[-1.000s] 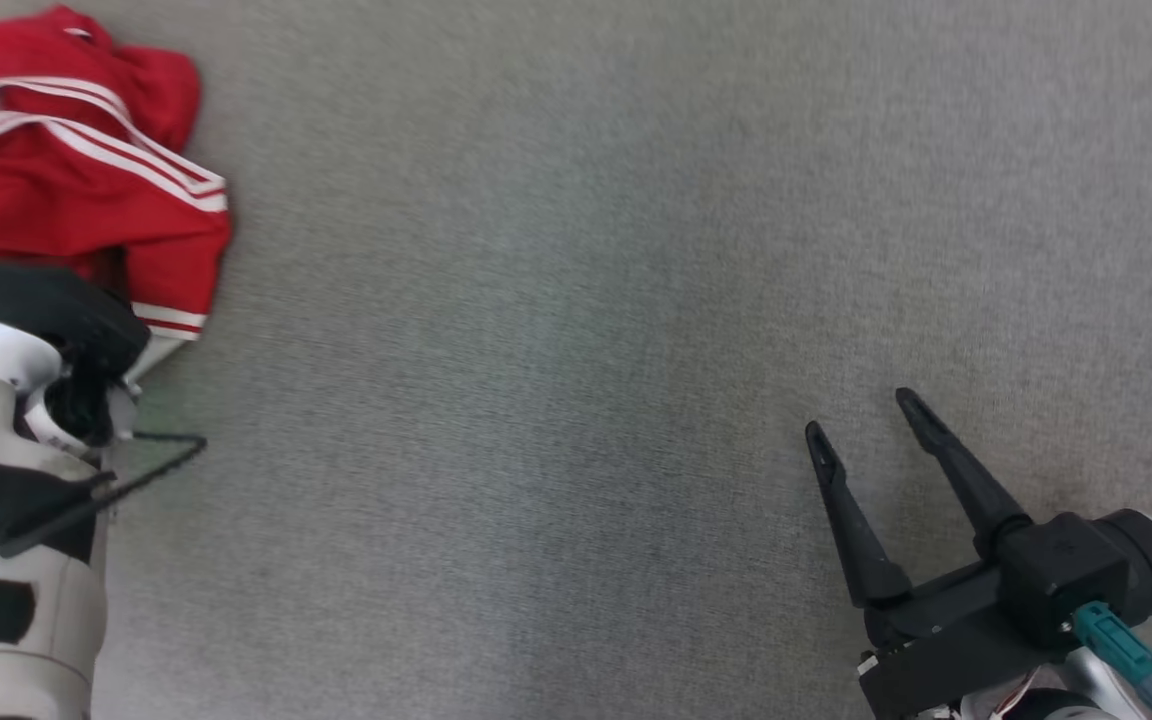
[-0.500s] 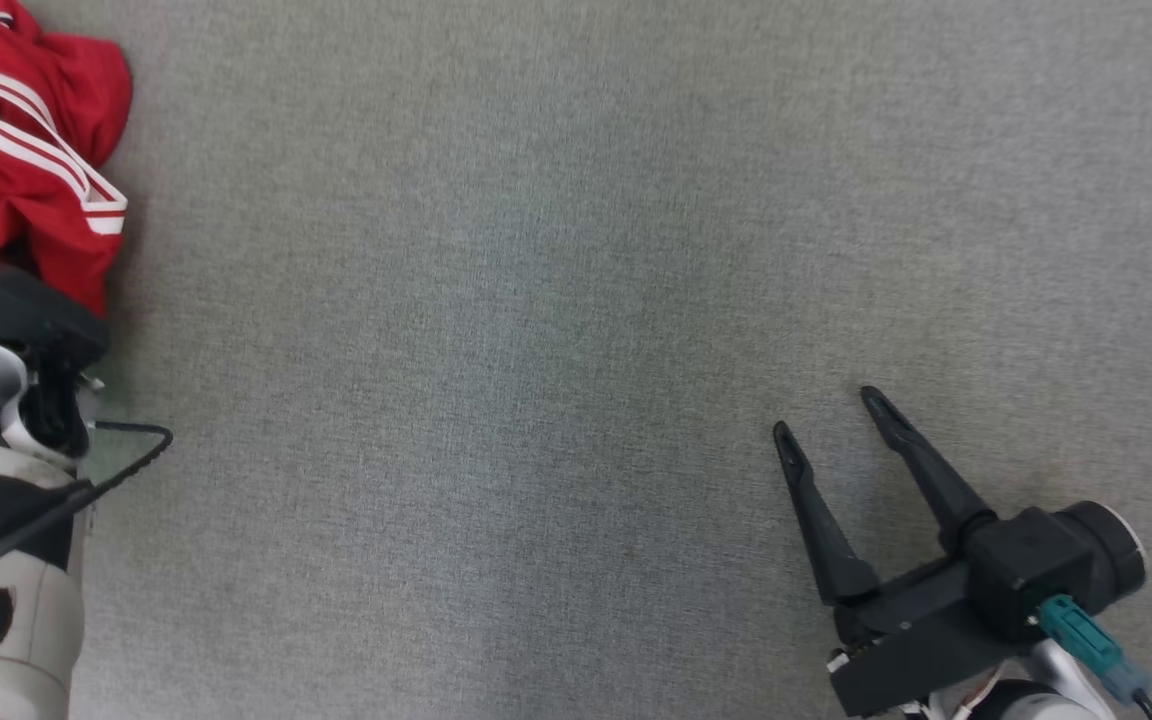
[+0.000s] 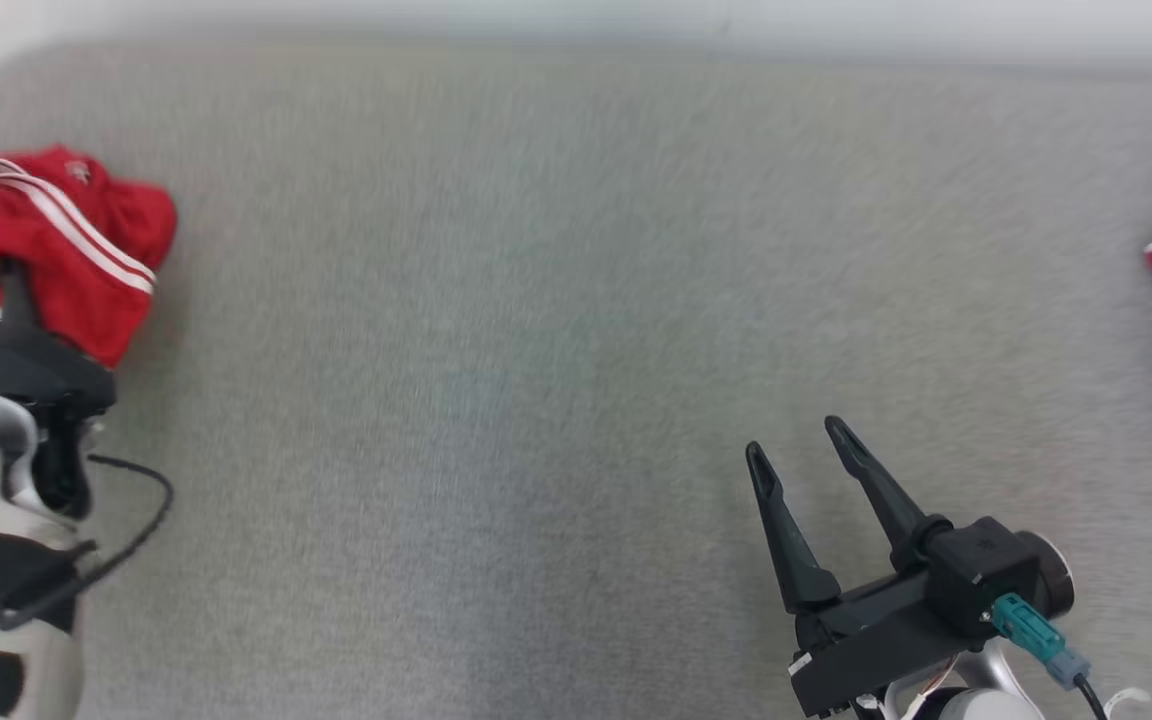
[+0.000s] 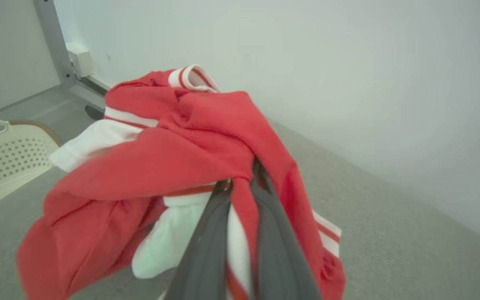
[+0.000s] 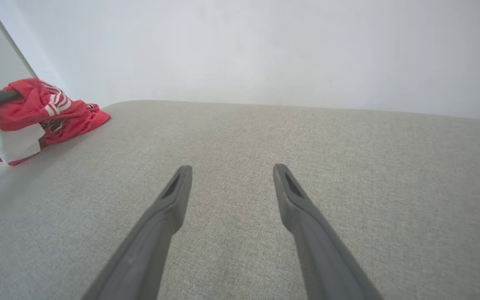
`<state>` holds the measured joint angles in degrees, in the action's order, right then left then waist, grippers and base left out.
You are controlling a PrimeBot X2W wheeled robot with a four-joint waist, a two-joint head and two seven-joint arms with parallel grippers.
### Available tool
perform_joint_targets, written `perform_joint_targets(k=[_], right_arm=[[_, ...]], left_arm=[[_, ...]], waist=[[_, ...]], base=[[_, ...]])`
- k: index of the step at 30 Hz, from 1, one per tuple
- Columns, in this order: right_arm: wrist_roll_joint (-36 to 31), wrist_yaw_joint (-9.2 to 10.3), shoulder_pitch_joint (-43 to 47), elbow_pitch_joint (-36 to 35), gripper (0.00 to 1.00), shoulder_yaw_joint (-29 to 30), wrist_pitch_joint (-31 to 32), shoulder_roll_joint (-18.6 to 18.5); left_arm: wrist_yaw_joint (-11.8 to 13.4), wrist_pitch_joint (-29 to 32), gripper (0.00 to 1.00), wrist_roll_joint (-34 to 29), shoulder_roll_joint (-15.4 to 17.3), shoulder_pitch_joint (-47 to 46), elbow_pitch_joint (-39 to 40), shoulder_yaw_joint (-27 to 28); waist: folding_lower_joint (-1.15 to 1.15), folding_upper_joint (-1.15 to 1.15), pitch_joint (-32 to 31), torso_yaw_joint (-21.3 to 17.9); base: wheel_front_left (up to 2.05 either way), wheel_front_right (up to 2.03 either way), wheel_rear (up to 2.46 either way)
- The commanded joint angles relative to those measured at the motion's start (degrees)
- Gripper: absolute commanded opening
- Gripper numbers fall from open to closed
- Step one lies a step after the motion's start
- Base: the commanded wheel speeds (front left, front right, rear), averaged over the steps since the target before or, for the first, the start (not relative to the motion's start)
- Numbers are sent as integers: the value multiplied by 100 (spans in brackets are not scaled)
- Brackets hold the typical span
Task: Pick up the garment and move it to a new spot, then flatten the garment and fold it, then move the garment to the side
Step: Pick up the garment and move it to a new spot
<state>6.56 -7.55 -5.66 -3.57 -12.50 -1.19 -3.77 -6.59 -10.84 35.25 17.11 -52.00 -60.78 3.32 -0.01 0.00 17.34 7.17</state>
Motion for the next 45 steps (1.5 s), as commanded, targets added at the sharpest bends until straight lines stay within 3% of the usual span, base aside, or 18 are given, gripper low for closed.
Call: perform_joint_targets(k=[1,9,14,21,27,35,39,45], right_arm=[[37,14,89,69,100,22,-65,42],[41,14,170,278,100,184,-199,84],[104,14,164,355,100,90,-214,90],[241,14,143,444,100,15,-307,93],[266,14,204,483,100,62,-355,93],[289,14,198,478,100,112,-396,94],[323,14,169,514,100,86,-406,92],[354,14,131,540,100,74,-439,92]], left_arm=[[-49,-24,0,-6,-52,178,185,-68],[-72,458,0,-143,-514,688,1867,-686],[16,979,0,-71,-801,1003,3267,-970],[332,1574,0,-214,-969,1305,5252,-1336],[613,1928,0,-339,-989,1567,6356,-1536],[808,2121,0,-419,-942,1969,6690,-1673],[866,2022,0,-597,-777,2260,6342,-1673],[801,1773,0,-583,-811,2685,5496,-1756]], waist=[[1,0,-777,-427],[1,0,-1250,-1057],[1,0,-1340,-1677],[1,0,-1356,-2453],[1,0,-1306,-2756],[1,0,-1254,-2606],[1,0,-1210,-2485],[1,0,-1135,-2358]], base=[[0,0,0],[0,0,0],[0,0,0],[0,0,0],[0,0,0],[0,0,0],[0,0,0],[0,0,0]])
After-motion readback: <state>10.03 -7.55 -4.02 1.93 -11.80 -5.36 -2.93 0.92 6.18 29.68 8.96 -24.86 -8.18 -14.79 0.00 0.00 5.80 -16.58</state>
